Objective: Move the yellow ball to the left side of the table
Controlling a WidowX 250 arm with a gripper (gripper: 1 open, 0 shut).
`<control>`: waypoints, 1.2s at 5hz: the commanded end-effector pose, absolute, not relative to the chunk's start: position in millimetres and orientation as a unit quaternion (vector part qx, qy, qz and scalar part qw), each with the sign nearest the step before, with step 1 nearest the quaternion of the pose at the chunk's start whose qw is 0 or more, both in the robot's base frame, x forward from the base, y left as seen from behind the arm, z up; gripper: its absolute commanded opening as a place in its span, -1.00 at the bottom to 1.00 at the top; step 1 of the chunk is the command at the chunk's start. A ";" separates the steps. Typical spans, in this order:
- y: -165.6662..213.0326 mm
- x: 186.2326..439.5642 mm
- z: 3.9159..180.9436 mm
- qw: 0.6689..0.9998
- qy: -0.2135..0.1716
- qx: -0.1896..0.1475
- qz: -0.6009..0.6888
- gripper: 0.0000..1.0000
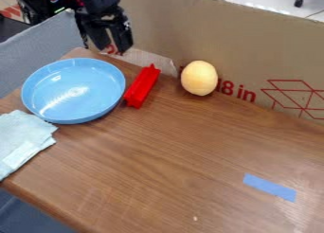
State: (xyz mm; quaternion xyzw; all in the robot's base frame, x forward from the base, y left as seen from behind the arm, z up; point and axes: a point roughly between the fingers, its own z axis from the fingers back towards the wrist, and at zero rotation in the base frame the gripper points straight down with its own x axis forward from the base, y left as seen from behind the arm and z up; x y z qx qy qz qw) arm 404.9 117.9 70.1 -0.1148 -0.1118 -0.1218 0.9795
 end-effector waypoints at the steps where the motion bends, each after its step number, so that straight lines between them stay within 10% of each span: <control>1: 107.8 409.6 99.3 0.972 -0.143 -0.104 -0.154 1.00; 4: 94.9 400.3 118.3 0.963 -0.166 -0.110 -0.184 1.00; 6: 85.1 389.8 100.8 0.957 -0.168 -0.123 -0.202 1.00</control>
